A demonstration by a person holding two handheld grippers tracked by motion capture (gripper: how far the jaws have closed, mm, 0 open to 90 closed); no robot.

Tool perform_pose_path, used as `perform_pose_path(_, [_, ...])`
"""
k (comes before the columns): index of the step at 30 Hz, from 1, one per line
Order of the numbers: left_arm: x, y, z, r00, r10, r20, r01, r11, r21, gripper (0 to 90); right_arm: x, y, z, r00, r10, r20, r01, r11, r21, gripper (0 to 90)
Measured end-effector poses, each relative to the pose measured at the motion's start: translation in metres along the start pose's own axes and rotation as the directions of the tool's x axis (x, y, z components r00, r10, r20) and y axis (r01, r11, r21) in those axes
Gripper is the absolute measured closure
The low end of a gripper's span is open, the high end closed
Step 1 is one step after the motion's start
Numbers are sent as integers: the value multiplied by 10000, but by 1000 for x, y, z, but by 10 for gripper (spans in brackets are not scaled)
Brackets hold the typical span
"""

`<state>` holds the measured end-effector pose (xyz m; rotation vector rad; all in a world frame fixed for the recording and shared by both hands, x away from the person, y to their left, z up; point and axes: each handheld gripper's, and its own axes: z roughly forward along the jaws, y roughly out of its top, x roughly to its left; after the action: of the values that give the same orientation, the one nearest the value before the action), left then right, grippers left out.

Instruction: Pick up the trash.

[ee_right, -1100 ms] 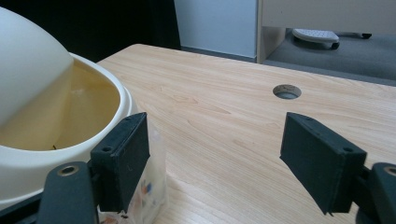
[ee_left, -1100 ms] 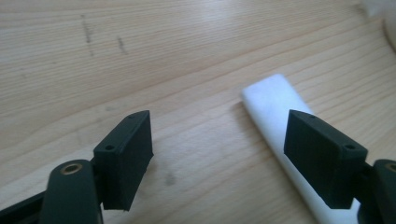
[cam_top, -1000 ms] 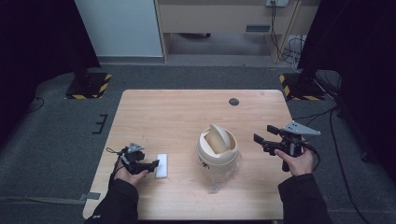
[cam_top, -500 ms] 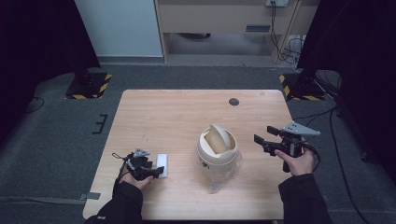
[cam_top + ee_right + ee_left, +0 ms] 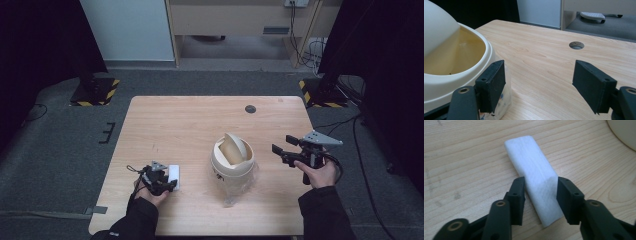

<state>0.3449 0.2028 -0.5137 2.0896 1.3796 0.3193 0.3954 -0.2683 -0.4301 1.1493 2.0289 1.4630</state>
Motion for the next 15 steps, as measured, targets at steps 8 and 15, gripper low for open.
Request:
perform_pose_path(8, [0, 4, -1, 9985, -301, 461, 300, 9995, 26, 794, 0, 0, 0, 10000, 5, 1, -5, 10000, -14, 260])
perform_pose_path(15, [2, 10, -11, 9992, -20, 392, 61, 9945, -1044, 810, -1, 0, -1, 10000, 79, 3, -79, 9999, -97, 262])
